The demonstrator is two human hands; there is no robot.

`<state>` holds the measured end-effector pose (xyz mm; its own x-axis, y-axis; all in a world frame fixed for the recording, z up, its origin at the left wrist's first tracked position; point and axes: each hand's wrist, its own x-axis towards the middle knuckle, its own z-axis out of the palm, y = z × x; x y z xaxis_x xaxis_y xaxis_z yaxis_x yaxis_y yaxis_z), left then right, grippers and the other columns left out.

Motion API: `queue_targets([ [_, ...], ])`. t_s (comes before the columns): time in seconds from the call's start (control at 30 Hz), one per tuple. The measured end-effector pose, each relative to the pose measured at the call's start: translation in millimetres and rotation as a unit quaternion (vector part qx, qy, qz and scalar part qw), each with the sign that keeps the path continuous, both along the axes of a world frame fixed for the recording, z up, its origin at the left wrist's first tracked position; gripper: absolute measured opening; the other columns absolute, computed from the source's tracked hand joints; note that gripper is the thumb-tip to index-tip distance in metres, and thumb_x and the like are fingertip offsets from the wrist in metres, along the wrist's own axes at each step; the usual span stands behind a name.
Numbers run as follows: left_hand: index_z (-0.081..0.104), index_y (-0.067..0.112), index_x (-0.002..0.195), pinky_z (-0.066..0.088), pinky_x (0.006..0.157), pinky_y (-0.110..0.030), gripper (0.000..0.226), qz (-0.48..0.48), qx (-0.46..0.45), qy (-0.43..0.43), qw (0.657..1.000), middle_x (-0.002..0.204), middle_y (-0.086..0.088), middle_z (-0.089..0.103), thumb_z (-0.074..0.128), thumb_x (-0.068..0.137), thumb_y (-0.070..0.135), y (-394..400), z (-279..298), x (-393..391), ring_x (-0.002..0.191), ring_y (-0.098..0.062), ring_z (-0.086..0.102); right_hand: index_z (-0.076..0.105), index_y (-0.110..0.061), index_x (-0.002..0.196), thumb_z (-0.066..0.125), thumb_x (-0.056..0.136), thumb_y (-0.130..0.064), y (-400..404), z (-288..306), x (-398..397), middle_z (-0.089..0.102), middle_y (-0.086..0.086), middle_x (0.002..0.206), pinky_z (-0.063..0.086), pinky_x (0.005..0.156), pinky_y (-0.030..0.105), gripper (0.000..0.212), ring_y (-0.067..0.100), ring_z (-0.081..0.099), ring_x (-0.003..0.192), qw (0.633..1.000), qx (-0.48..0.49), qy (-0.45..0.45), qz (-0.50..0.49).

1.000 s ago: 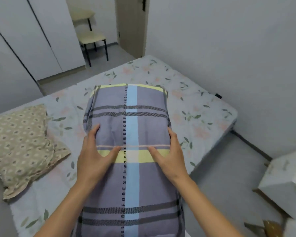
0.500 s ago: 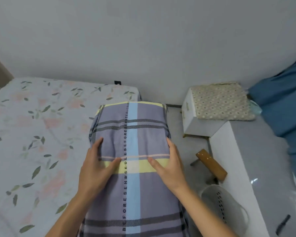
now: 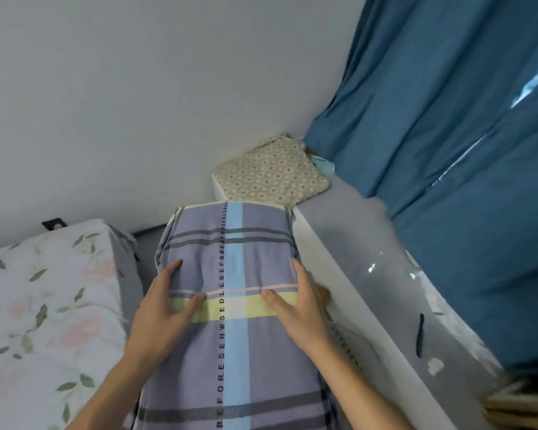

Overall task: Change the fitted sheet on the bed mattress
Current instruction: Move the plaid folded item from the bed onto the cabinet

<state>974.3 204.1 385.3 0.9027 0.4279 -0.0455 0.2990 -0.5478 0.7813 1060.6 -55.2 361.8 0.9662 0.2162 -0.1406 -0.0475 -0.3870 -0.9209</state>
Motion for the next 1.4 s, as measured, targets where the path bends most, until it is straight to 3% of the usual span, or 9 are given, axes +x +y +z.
queue_targets([
  [0.1, 0.042, 0.04, 0.152, 0.047, 0.104, -0.042, 0.072, -0.041, -0.009, 0.005, 0.999, 0.148, 0.014, 0.053, 0.078, 0.09, 0.046, -6, -8, 54, 0.13, -0.013, 0.054, 0.029, -0.036, 0.162, 0.074, 0.082, -0.064, -11, -7, 34, 0.036, -0.018, 0.159, 0.033, 0.116, 0.027, 0.095, -0.006, 0.032, 0.142, 0.998, -0.033, 0.001, -0.049],
  [0.17, 0.042, 0.039, 0.152, 0.045, 0.101, -0.039, 0.071, -0.066, -0.015, 0.005, 0.998, 0.149, 0.013, 0.053, 0.077, 0.091, 0.044, -6, -16, 92, 0.129, -0.013, 0.054, 0.028, -0.039, 0.161, 0.067, 0.076, -0.072, -11, -13, 59, 0.039, -0.018, 0.154, 0.037, 0.116, 0.035, 0.1, 0.004, 0.037, 0.144, 0.996, -0.045, 0.009, -0.082],
  [0.27, 0.041, 0.04, 0.152, 0.044, 0.096, -0.037, 0.068, -0.099, -0.014, 0.016, 0.995, 0.15, 0.011, 0.053, 0.075, 0.093, 0.04, 1, -31, 156, 0.128, -0.018, 0.055, 0.027, -0.04, 0.162, 0.071, 0.083, -0.065, -5, -23, 104, 0.036, -0.025, 0.144, 0.035, 0.108, 0.03, 0.094, 0.007, 0.039, 0.141, 0.991, -0.066, 0.019, -0.114],
  [0.37, 0.038, 0.041, 0.154, 0.045, 0.102, -0.04, 0.069, -0.141, -0.015, 0.034, 0.989, 0.152, 0.007, 0.051, 0.073, 0.094, 0.044, 17, -44, 225, 0.134, -0.023, 0.053, 0.025, -0.035, 0.163, 0.073, 0.09, -0.057, 9, -28, 152, 0.036, -0.014, 0.153, 0.035, 0.109, 0.031, 0.09, 0.012, 0.038, 0.144, 0.985, -0.092, 0.035, -0.141],
  [0.5, 0.037, 0.037, 0.157, 0.044, 0.107, -0.04, 0.073, -0.197, -0.006, 0.063, 0.978, 0.156, 0.002, 0.049, 0.073, 0.094, 0.045, 29, -50, 306, 0.138, -0.027, 0.05, 0.023, -0.033, 0.165, 0.072, 0.09, -0.058, 21, -28, 207, 0.03, -0.008, 0.164, 0.035, 0.116, 0.036, 0.093, 0.016, 0.035, 0.149, 0.976, -0.116, 0.062, -0.176],
  [0.83, 0.035, 0.031, 0.156, 0.051, 0.1, -0.044, 0.081, -0.306, 0.023, 0.112, 0.945, 0.148, 0.0, 0.058, 0.074, 0.089, 0.054, -10, -74, 445, 0.134, -0.028, 0.056, 0.022, -0.031, 0.165, 0.078, 0.084, -0.058, -20, -39, 303, 0.033, -0.002, 0.156, 0.043, 0.113, 0.044, 0.102, 0.025, 0.046, 0.142, 0.955, -0.169, 0.115, -0.215],
  [1.13, 0.035, 0.03, 0.155, 0.05, 0.095, -0.042, 0.086, -0.275, 0.077, 0.161, 0.945, 0.151, -0.001, 0.054, 0.077, 0.086, 0.057, -122, -123, 562, 0.132, -0.031, 0.056, 0.022, -0.037, 0.163, 0.079, 0.082, -0.06, -131, -106, 448, 0.035, -0.001, 0.155, 0.047, 0.111, 0.05, 0.102, 0.027, 0.05, 0.137, 0.953, -0.192, 0.156, -0.173],
  [1.4, 0.027, 0.028, 0.16, 0.051, 0.105, -0.047, 0.099, -0.204, -0.009, 0.213, 0.956, 0.16, 0.001, 0.045, 0.086, 0.083, 0.046, -246, -246, 654, 0.142, -0.029, 0.048, 0.024, -0.039, 0.162, 0.089, 0.079, -0.048, -238, -226, 580, 0.029, 0.003, 0.159, 0.046, 0.112, 0.053, 0.106, 0.031, 0.043, 0.142, 0.951, -0.199, 0.178, -0.157],
])
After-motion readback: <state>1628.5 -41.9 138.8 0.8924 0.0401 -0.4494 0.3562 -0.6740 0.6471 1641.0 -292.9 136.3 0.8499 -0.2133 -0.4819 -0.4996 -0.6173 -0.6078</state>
